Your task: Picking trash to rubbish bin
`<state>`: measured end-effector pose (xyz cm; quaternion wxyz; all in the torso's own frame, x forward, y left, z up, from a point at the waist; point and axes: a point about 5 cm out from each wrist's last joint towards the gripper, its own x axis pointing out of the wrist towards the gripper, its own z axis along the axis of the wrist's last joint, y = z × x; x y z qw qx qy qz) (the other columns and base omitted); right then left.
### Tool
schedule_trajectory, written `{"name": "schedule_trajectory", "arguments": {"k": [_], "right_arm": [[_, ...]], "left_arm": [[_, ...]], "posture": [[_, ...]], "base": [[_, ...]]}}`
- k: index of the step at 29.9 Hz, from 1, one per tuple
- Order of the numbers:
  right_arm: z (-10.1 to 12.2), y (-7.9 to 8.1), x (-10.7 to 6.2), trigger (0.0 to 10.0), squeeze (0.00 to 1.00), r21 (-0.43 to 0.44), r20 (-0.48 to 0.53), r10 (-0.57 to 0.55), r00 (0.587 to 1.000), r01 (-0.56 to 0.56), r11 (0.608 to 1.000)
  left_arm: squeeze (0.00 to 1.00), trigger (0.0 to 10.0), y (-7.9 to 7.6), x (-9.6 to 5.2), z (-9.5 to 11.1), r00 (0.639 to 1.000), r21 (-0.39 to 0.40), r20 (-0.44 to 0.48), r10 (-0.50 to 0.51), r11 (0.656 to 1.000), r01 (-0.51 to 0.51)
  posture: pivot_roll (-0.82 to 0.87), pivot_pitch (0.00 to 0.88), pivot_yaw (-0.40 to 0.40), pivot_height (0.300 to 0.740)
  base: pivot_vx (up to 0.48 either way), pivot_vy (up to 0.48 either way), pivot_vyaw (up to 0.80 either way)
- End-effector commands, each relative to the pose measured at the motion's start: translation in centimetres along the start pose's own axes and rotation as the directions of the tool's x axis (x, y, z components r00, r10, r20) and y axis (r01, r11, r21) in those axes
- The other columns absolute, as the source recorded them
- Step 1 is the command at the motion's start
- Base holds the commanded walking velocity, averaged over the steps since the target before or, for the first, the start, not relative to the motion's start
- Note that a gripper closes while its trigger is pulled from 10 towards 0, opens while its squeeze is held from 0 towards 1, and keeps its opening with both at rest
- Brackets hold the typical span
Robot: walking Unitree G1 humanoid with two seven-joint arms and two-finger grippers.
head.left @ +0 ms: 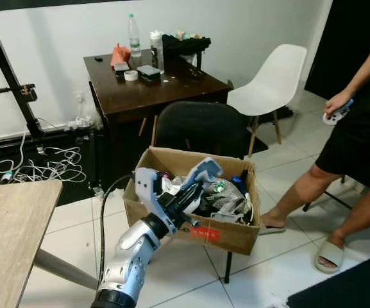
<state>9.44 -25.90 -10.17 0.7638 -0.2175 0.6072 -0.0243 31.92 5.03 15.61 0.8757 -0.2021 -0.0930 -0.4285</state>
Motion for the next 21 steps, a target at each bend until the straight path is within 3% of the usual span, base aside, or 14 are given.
{"name": "schedule_trajectory", "arguments": {"k": [1,21], "right_arm": [[-0.58,0.30,-0.03,10.0,0.00,-0.006,-0.019,0.009,1.000,-0.009,1.000],[-0.84,0.17,-0.04,10.0,0.00,0.013,-0.032,0.005,0.999,-0.005,1.000]], "left_arm": [[0.00,10.0,0.09,-0.27,-0.23,1.000,0.014,-0.015,-0.004,1.000,0.005],[0.00,10.0,-0.33,-0.02,-0.31,0.999,0.018,-0.012,-0.037,0.999,0.037]], "posture": [[-0.24,0.087,0.088,0.740],[-0.24,0.091,0.093,0.740]], "base": [[0.390,0.000,0.00],[0.391,0.000,-0.79]]}}
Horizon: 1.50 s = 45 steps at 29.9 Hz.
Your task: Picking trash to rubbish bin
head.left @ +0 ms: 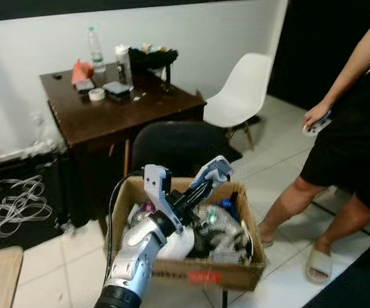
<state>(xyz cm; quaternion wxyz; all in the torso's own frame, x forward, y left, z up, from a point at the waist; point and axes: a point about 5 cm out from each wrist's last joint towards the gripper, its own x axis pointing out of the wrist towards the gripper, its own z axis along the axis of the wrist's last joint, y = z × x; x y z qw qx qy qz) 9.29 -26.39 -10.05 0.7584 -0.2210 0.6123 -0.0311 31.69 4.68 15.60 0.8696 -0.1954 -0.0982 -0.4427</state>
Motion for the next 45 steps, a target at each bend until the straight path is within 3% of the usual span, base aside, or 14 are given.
{"name": "schedule_trajectory", "arguments": {"k": [1,4,11,15,21,27,29,30,35,39,40,41,42,45], "right_arm": [[-0.6,0.6,0.0,10.0,0.00,0.018,-0.012,0.017,1.000,-0.017,1.000],[-0.5,0.6,0.0,10.0,0.00,0.013,0.000,0.016,1.000,-0.016,1.000],[-0.4,0.7,0.0,10.0,0.00,0.013,-0.003,0.021,1.000,-0.021,1.000],[-0.3,0.7,0.0,10.0,0.00,0.010,-0.001,0.021,1.000,-0.021,1.000],[-0.1,0.8,0.0,10.0,0.00,0.012,0.002,0.023,1.000,-0.023,1.000],[-0.1,1.0,0.0,10.0,0.00,0.018,0.002,0.026,1.000,-0.026,0.999],[-0.3,1.2,-0.1,10.0,0.00,0.022,-0.002,0.029,1.000,-0.029,0.999],[-0.3,1.2,-0.1,10.0,0.00,0.022,-0.002,0.029,1.000,-0.029,0.999],[-0.4,1.5,-0.1,10.0,0.00,0.023,-0.004,0.033,0.999,-0.033,0.999],[-0.3,1.5,-0.1,10.0,0.00,0.022,-0.002,0.035,0.999,-0.035,0.999],[-0.3,1.6,-0.1,10.0,0.00,0.022,-0.002,0.036,0.999,-0.036,0.999],[-0.3,1.6,-0.1,10.0,0.00,0.022,-0.002,0.036,0.999,-0.036,0.999],[-0.3,1.6,-0.1,10.0,0.00,0.021,-0.001,0.037,0.999,-0.037,0.999],[-0.3,1.6,-0.1,10.0,0.00,0.019,-0.001,0.037,0.999,-0.037,0.999]], "left_arm": [[0.00,10.0,0.0,-0.1,-0.2,1.000,0.008,-0.011,-0.003,1.000,0.003],[0.00,10.0,0.1,-0.1,-0.2,1.000,0.011,-0.012,-0.001,1.000,0.001],[0.00,10.0,0.7,0.0,-1.1,0.991,0.144,-0.105,0.085,0.987,-0.069],[0.00,10.0,1.5,-0.3,-2.5,0.958,0.277,-0.215,0.188,0.953,-0.125],[0.00,10.0,2.3,-0.8,-3.6,0.919,0.323,-0.264,0.292,0.925,-0.202],[0.00,10.0,3.5,-1.9,-4.9,0.839,0.435,-0.314,0.445,0.853,-0.289],[0.00,10.0,4.6,-2.8,-5.3,0.775,0.480,-0.320,0.545,0.799,-0.363],[0.00,10.0,4.6,-2.8,-5.3,0.775,0.480,-0.320,0.545,0.799,-0.363],[0.00,10.0,6.5,-4.7,-5.7,0.644,0.493,-0.334,0.689,0.710,-0.504],[0.00,10.0,7.1,-5.6,-5.8,0.605,0.491,-0.335,0.722,0.682,-0.542],[0.19,10.0,7.3,-5.8,-5.9,0.594,0.495,-0.335,0.731,0.673,-0.549],[0.19,10.0,7.3,-5.8,-5.9,0.594,0.495,-0.335,0.731,0.673,-0.549],[1.00,10.0,7.4,-6.0,-5.9,0.585,0.495,-0.332,0.740,0.665,-0.560],[1.00,10.0,7.6,-6.2,-5.9,0.575,0.505,-0.323,0.751,0.651,-0.567]], "posture": [[-0.24,0.091,0.093,0.740],[-0.24,0.092,0.093,0.740],[-0.24,0.098,0.091,0.740],[-0.24,0.099,0.092,0.740],[-0.25,0.099,0.098,0.740],[-0.25,0.099,0.106,0.740],[-0.25,0.098,0.109,0.740],[-0.25,0.098,0.109,0.740],[-0.25,0.099,0.110,0.740],[-0.25,0.100,0.111,0.740],[-0.25,0.099,0.111,0.740],[-0.25,0.099,0.111,0.740],[-0.25,0.099,0.111,0.740],[-0.25,0.098,0.108,0.740]], "base": [[0.394,0.000,-0.79],[0.390,0.000,0.00],[0.039,0.000,0.00],[0.000,0.000,0.00],[0.000,0.000,0.00],[0.000,0.000,0.00],[0.000,0.000,0.00],[0.000,0.000,0.00],[0.000,0.000,0.00],[0.000,0.000,0.00],[0.000,0.000,0.00],[0.000,0.000,0.00],[0.000,0.000,0.00],[0.000,0.000,0.00]]}}
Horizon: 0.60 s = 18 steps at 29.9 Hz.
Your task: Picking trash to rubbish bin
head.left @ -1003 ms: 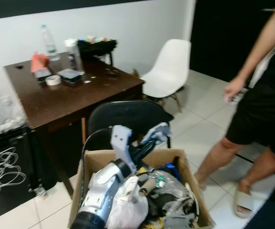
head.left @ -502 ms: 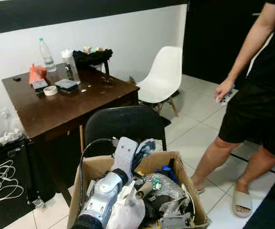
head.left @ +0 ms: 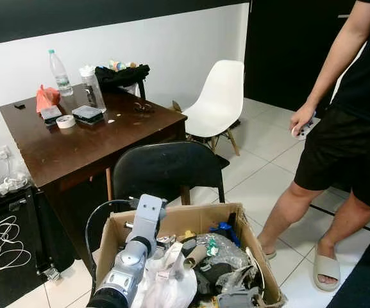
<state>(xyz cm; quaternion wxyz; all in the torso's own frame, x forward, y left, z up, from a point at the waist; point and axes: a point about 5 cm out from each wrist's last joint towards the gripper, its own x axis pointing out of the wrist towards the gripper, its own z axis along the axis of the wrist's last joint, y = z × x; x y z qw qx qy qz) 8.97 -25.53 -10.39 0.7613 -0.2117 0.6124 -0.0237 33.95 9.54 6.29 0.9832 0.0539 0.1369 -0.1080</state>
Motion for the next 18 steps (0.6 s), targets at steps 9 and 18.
{"name": "schedule_trajectory", "arguments": {"k": [9,18], "right_arm": [[-0.2,0.5,0.0,10.0,0.00,0.007,-0.006,0.011,1.000,-0.011,1.000],[0.1,0.5,0.0,10.0,0.00,-0.004,0.000,0.013,1.000,-0.013,1.000]], "left_arm": [[0.00,10.0,1.1,0.3,0.9,0.997,-0.036,0.048,-0.056,0.998,0.058],[0.00,10.0,0.7,-0.7,2.9,0.888,-0.118,0.235,-0.396,0.895,0.430]], "posture": [[-0.25,0.089,0.106,0.740],[-0.24,0.080,0.104,0.740]], "base": [[0.000,0.000,0.00],[0.000,0.000,0.00]]}}
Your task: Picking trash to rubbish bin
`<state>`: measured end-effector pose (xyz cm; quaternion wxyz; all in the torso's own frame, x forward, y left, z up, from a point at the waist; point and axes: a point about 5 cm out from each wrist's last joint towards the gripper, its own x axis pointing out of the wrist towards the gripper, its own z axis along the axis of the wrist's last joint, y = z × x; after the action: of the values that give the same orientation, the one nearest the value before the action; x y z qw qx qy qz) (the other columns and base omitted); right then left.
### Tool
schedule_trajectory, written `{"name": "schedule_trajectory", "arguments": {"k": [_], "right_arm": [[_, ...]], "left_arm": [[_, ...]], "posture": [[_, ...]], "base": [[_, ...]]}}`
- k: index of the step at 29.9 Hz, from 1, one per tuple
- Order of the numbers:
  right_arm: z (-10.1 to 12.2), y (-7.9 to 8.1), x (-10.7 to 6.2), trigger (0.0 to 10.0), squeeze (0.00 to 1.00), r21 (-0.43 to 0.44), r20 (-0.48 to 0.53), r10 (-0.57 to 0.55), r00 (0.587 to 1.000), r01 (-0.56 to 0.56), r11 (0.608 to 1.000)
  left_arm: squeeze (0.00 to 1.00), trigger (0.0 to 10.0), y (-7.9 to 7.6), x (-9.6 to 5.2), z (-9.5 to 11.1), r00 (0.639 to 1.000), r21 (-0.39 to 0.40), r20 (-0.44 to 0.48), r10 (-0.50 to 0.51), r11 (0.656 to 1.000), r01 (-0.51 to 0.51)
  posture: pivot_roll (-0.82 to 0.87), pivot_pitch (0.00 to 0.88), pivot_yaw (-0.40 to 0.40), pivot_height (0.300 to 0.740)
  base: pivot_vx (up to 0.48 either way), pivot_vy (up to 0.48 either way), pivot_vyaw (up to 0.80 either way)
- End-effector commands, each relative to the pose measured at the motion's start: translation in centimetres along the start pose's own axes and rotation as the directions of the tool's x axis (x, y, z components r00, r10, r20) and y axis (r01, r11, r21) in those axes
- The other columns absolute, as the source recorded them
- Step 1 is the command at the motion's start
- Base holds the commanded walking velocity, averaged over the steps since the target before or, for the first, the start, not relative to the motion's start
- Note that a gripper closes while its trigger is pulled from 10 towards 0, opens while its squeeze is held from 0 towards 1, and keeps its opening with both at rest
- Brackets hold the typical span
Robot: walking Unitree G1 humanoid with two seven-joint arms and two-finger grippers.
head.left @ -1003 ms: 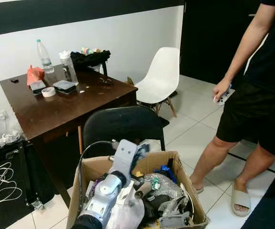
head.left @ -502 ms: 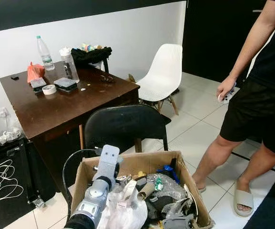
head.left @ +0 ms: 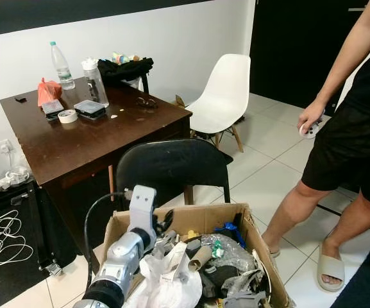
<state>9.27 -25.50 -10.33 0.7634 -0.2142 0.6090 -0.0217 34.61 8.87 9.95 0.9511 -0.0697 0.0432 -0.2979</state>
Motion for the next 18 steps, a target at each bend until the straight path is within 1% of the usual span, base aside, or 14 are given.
{"name": "schedule_trajectory", "arguments": {"k": [1,5,10,14,18], "right_arm": [[-0.2,0.5,0.0,10.0,0.00,0.001,-0.008,0.014,1.000,-0.014,1.000],[-0.2,0.5,0.0,10.0,0.00,-0.001,-0.006,0.014,1.000,-0.014,1.000],[-0.1,0.5,0.0,10.0,0.00,-0.001,-0.005,0.016,1.000,-0.016,1.000],[-0.1,0.6,0.0,10.0,0.00,-0.002,-0.006,0.019,1.000,-0.019,1.000],[-0.2,0.6,0.0,10.0,0.00,-0.002,-0.007,0.020,1.000,-0.020,1.000]], "left_arm": [[0.00,10.0,0.7,-1.0,-0.6,1.000,-0.006,-0.018,-0.021,1.000,0.021],[0.00,10.0,1.3,-1.7,-1.6,0.995,0.021,-0.087,-0.046,0.999,0.048],[0.00,10.0,1.2,-2.1,-2.1,0.992,0.013,-0.100,-0.073,0.997,0.075],[0.00,10.0,0.4,-2.1,-2.6,0.988,-0.001,-0.105,-0.113,0.994,0.114],[0.00,10.0,-0.1,-2.0,-2.9,0.985,-0.002,-0.111,-0.128,0.992,0.129]], "posture": [[-0.24,0.080,0.104,0.740],[-0.24,0.083,0.106,0.740],[-0.23,0.086,0.106,0.740],[-0.23,0.091,0.105,0.740],[-0.23,0.092,0.105,0.740]], "base": [[0.000,0.000,0.00],[-0.329,0.000,0.00],[-0.474,0.000,0.00],[-0.472,0.000,0.00],[-0.472,0.000,0.00]]}}
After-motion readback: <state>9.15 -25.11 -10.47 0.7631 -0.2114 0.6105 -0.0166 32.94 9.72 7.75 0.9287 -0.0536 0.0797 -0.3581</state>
